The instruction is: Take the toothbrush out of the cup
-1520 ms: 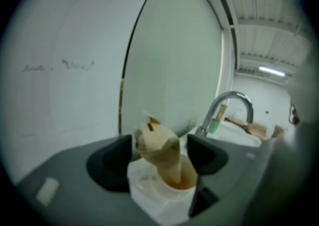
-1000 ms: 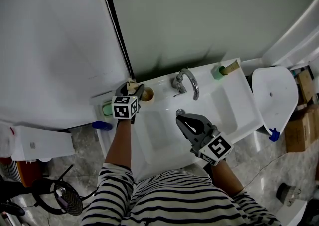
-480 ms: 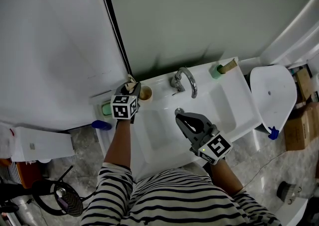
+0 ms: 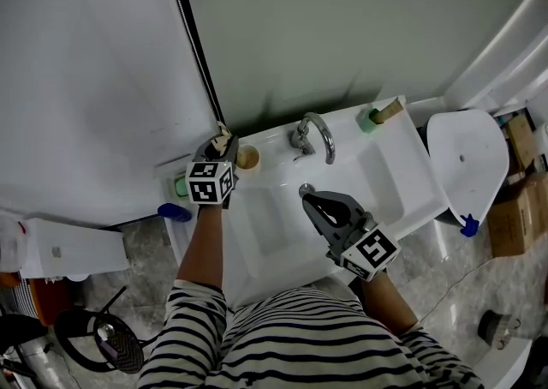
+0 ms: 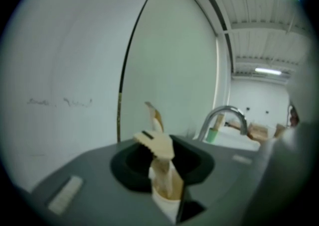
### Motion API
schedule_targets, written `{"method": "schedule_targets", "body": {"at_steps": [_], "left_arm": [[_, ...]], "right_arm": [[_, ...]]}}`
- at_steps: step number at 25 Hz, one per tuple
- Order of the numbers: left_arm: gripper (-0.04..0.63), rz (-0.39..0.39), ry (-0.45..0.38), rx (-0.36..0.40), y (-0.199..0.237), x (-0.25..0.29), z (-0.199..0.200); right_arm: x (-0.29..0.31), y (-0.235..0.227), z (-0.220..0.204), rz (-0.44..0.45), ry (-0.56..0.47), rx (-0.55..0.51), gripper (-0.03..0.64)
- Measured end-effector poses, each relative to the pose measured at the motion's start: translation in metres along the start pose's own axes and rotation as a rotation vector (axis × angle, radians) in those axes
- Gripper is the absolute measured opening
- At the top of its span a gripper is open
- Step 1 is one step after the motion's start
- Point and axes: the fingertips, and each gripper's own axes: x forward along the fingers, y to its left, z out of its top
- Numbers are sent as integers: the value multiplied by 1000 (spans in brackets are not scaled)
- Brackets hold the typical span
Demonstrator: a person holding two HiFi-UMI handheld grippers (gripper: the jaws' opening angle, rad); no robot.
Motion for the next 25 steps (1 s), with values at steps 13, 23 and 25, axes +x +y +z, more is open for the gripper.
{"method": "schedule_targets", "body": {"at_steps": [13,23,25], "left_arm": [[87,-4,-159,38,-12,-37,61],[86,-31,-266,67,-40,-88,113],[86,-43,-277,67,-47,-98,118]], "right_arm": [[-5,10,2,-4,-9,-1,8],[-7,25,3,14,-25,-3,8],[-8,27,4,15,-26,-3,8]]}}
